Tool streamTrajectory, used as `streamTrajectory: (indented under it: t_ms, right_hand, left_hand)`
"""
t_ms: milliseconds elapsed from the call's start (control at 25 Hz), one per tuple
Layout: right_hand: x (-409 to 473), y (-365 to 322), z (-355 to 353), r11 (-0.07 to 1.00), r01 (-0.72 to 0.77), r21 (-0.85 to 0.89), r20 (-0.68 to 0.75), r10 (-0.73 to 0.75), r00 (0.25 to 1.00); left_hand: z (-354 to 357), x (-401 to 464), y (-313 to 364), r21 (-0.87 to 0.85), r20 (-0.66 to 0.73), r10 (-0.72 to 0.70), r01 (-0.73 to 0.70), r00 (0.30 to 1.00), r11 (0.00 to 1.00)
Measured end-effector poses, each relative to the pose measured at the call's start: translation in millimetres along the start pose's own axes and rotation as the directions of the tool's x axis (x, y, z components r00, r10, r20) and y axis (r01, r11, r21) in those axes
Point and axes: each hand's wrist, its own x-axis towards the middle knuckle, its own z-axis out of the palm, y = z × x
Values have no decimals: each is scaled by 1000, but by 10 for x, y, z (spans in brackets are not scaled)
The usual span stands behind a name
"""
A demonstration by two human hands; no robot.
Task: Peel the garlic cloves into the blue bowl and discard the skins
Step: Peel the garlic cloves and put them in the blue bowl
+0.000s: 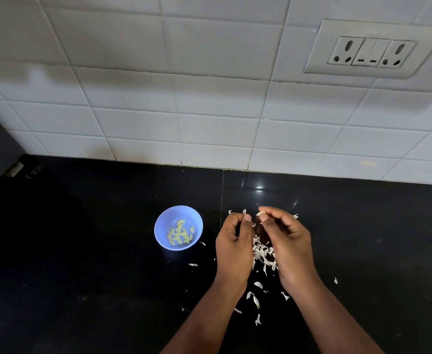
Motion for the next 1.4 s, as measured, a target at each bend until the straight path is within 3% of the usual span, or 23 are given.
streamTrajectory:
  t_ms: [80, 160, 320, 480, 640, 760, 880, 960, 1040, 1200, 1400]
  right_hand:
    - [44, -10, -28, 984, -115, 136, -14, 118, 993]
    - [73, -16, -63, 961, -178, 210, 3, 182, 983]
    - [80, 11, -110, 955, -211, 211, 19, 211, 977]
    - [98, 48, -132, 961, -212, 177, 2, 215, 977]
    - [102, 44, -144, 975, -210, 68, 8, 210, 978]
    - [94, 16, -157, 983, -182, -16, 18, 182, 983]
    - [97, -2, -172, 985, -135, -109, 16, 137, 990]
    - [85, -40, -182, 968, -81, -238, 26, 90, 996]
    - [42, -113, -184, 916, 15, -400, 97, 26, 995]
    - [-23, -171, -138, 871, 118, -476, 162, -45, 986]
    - [71, -77, -180, 941, -15, -339, 53, 35, 998]
  left_hand:
    - [-31, 20, -15, 31, 33, 12, -13, 999, 999]
    - [-80, 47, -48, 202, 50, 2, -12, 999, 979]
    - [-198, 100, -130, 565, -2, -94, 79, 996, 821]
    - [-274, 136, -117, 671, 59, -178, 93, 982, 735]
    - [-283, 124, -22, 781, 25, -162, 82, 986, 619]
    - [-275, 132, -14, 789, 21, -169, 87, 985, 609]
    - [-251, 155, -38, 656, 77, -174, 82, 982, 750]
    - [-217, 135, -42, 409, 78, -123, 81, 989, 909]
    - [-141, 111, 18, 218, 90, -120, 98, 989, 971]
    - [-58, 112, 15, 27, 100, -196, 194, 975, 981]
    - [-106, 129, 11, -310, 126, -345, 367, 930, 877]
